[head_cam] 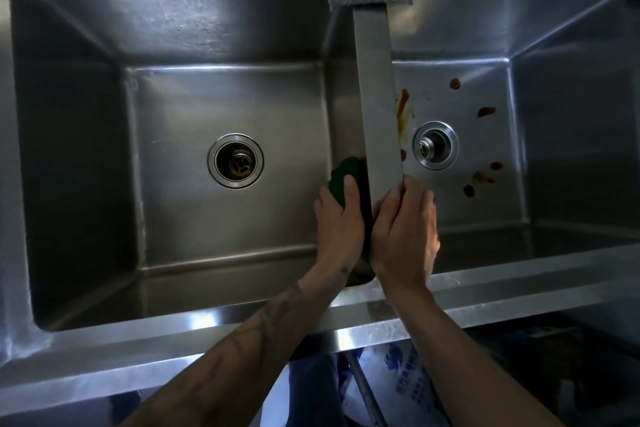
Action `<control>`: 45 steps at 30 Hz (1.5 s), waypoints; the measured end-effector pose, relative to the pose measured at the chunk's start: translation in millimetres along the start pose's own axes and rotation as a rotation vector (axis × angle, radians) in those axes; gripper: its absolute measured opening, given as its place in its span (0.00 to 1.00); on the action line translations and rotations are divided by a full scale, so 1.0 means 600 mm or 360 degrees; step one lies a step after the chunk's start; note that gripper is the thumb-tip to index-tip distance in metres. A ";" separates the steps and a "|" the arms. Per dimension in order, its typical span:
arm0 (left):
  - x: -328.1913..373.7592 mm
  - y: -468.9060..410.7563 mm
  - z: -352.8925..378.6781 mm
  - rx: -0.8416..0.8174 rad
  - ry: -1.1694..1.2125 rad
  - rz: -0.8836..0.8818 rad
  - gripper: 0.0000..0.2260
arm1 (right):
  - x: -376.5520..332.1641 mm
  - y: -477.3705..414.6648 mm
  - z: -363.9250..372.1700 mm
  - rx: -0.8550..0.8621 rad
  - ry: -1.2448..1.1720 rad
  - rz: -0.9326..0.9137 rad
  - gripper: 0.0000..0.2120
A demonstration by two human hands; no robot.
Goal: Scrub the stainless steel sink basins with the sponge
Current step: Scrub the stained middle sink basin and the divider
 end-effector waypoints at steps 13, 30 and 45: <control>0.033 -0.032 -0.004 0.0086 -0.0085 0.0079 0.26 | -0.004 -0.001 0.000 -0.0030 -0.0006 -0.0011 0.14; 0.012 -0.089 -0.005 -0.0028 -0.0247 -0.0248 0.29 | -0.005 -0.002 0.001 -0.0051 -0.0012 -0.0020 0.15; 0.117 -0.084 -0.008 0.0081 -0.0163 0.0268 0.25 | -0.008 -0.002 0.001 -0.0038 -0.0020 -0.0042 0.17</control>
Point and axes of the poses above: each hand's wrist, its own y-axis away from the middle knuckle, its own z-axis out of the palm, x = y × z, the point moved 10 cm from there along -y, towards the middle knuckle, and after that the axes turned 8 degrees about -x, right-handed, at the moved point
